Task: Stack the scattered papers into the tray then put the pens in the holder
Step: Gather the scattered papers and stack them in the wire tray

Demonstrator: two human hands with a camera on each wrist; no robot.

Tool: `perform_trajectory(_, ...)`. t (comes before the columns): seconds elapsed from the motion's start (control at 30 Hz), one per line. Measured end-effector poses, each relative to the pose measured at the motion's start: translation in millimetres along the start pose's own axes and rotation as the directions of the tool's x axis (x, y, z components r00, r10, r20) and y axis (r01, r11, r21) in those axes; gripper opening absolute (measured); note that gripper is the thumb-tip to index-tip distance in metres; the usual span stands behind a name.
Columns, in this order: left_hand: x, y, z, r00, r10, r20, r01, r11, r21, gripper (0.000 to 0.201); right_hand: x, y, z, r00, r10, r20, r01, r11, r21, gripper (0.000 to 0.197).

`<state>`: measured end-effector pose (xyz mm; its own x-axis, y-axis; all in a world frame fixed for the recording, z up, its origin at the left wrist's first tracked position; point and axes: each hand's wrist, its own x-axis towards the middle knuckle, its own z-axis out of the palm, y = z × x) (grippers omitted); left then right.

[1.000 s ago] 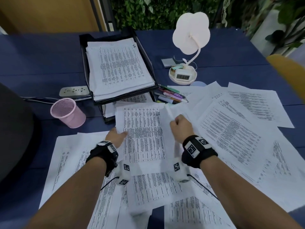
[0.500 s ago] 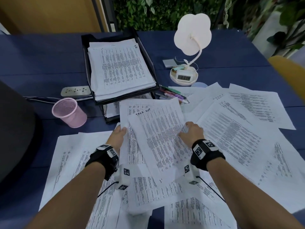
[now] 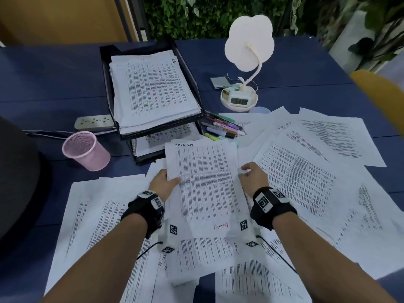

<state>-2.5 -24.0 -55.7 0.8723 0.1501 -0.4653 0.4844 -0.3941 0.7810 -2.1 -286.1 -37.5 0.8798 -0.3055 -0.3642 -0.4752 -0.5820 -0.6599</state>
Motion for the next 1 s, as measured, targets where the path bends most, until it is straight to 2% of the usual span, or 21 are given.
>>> perform_trajectory(0.07,1.1,1.1,-3.3,1.000,0.005,0.006,-0.005,0.998,0.055,0.041,1.9,5.1,-6.5,0.998,-0.040,-0.041,0.031,0.979,-0.199,0.029)
perform_trajectory(0.13,5.6,0.7,-7.0,1.000,-0.006,0.012,0.005,0.995,0.095,0.045,1.0,12.7,-10.1,0.998,-0.059,-0.027,0.039,0.884,-0.466,0.050)
perform_trajectory(0.17,7.1,1.4,-8.3,1.000,-0.008,0.015,0.006,0.995,0.104,0.047,-0.3,15.5,-11.0,0.998,-0.060,-0.009,0.045,0.838,-0.544,0.061)
perform_trajectory(0.23,6.5,2.7,-9.2,1.000,-0.004,0.016,0.002,0.994,0.113,0.047,-1.3,19.5,-11.0,0.996,-0.090,0.003,0.073,0.789,-0.610,0.072)
perform_trajectory(0.37,6.7,1.7,-9.8,1.000,-0.010,0.015,0.008,0.991,0.137,0.045,0.7,22.1,-9.0,0.989,-0.146,-0.034,0.088,0.743,-0.663,0.069)
perform_trajectory(0.53,9.6,1.5,-11.6,1.000,-0.017,0.027,0.011,0.976,0.219,0.049,2.1,18.2,-5.0,0.987,-0.121,-0.106,0.028,0.779,-0.626,0.055)
perform_trajectory(0.73,12.2,0.4,-11.5,0.999,-0.028,0.029,0.019,0.962,0.274,0.055,14.8,19.3,-17.9,0.992,0.014,-0.129,-0.080,0.848,-0.523,0.031)
perform_trajectory(0.87,12.5,1.6,-12.4,0.998,-0.046,0.035,0.034,0.961,0.273,0.060,12.5,13.7,-24.5,0.988,-0.030,-0.152,-0.046,0.882,-0.470,0.032)
perform_trajectory(0.93,12.5,2.0,-11.3,0.999,-0.042,0.034,0.032,0.964,0.265,0.057,8.1,1.1,-23.5,0.990,-0.022,-0.141,-0.028,0.939,-0.342,0.035)
perform_trajectory(1.0,11.5,3.3,-10.0,0.999,-0.035,0.031,0.025,0.961,0.274,0.052,5.7,-14.9,-15.6,0.995,0.005,-0.100,-0.015,0.994,-0.105,0.041)
